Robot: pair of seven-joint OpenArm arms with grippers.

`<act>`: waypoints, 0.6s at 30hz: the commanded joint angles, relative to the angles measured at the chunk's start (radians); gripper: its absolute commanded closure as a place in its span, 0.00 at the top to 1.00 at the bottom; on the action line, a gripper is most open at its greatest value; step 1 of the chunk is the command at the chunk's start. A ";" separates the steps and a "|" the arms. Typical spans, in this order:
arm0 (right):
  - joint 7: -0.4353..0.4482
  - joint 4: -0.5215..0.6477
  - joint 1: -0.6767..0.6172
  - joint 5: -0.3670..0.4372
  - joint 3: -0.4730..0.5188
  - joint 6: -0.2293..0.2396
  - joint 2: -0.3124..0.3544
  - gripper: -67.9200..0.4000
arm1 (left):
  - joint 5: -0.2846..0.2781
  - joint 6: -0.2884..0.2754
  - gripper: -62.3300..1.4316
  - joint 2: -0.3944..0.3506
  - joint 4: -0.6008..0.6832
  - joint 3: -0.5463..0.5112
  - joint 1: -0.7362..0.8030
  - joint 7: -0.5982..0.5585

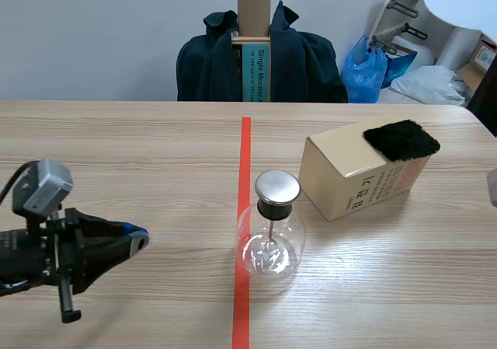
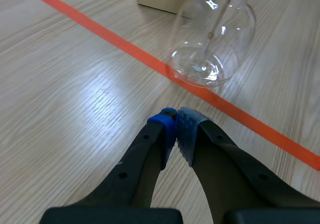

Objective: Do the electroscope experiment.
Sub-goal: 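Bring the plate to the electroscope and point at the metal foil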

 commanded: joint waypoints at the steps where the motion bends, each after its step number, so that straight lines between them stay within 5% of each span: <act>1: -0.004 0.029 0.018 0.040 0.021 -0.058 0.011 0.02 | 0.019 -0.001 0.05 0.034 0.010 0.017 -0.030 -0.031; 7: 0.018 0.057 0.021 0.082 0.021 -0.058 -0.023 0.02 | 0.076 0.105 0.05 0.126 -0.068 0.153 -0.109 -0.058; 18: 0.072 0.100 0.062 0.104 0.021 -0.058 -0.060 0.02 | 0.109 0.152 0.05 0.174 -0.156 0.233 -0.164 -0.135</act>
